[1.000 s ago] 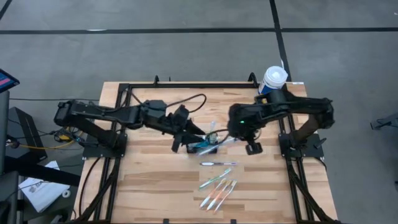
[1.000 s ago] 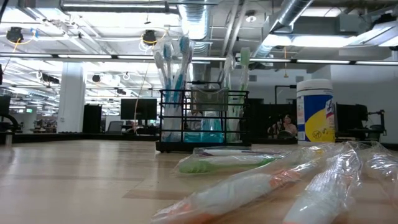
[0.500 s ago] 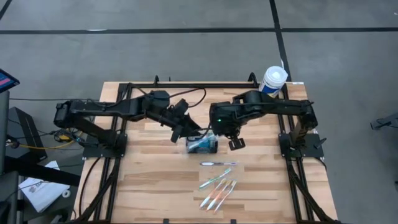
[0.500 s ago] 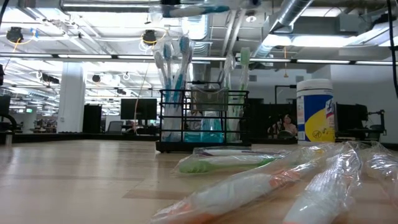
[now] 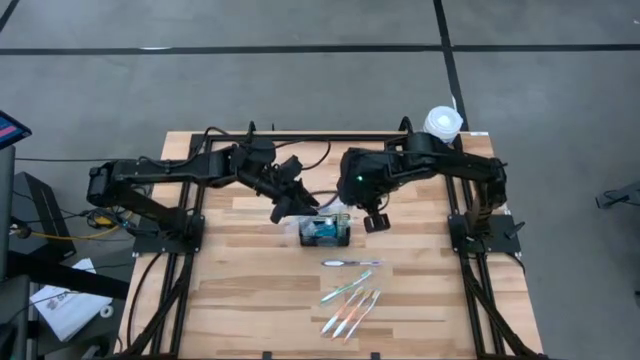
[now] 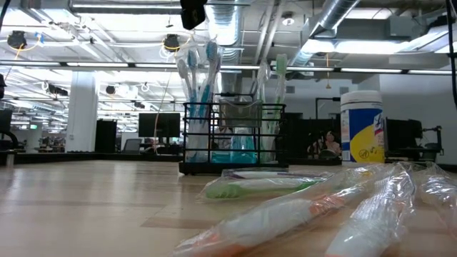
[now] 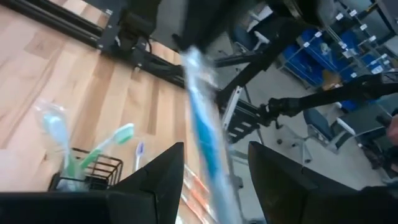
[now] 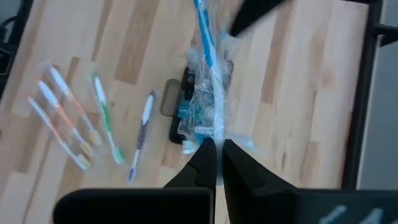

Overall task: Pick & Place toothbrushing station
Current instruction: Put the blue toothbrush into the black wire organizer

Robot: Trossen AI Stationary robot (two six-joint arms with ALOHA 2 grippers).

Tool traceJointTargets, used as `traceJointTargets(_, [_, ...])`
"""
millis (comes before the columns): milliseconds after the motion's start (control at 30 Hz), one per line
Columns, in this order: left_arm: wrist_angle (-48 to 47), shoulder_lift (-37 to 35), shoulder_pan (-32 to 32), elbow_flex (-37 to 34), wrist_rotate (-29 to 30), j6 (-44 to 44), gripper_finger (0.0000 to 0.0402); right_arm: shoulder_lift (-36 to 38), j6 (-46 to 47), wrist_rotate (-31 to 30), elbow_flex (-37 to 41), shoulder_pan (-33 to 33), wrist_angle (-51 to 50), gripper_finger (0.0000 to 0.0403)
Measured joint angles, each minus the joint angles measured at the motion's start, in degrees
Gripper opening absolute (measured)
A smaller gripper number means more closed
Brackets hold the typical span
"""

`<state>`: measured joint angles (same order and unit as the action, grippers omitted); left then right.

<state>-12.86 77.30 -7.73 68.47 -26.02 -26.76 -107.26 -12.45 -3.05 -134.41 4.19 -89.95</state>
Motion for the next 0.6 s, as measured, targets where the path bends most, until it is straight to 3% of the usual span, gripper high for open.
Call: traceJointTargets(600, [3.6, 5.9, -0.4, 0.1, -7.5, -1.6, 0.0172, -1.9, -2.7, 1.3, -0.1, -0.2, 1.9, 0.0])
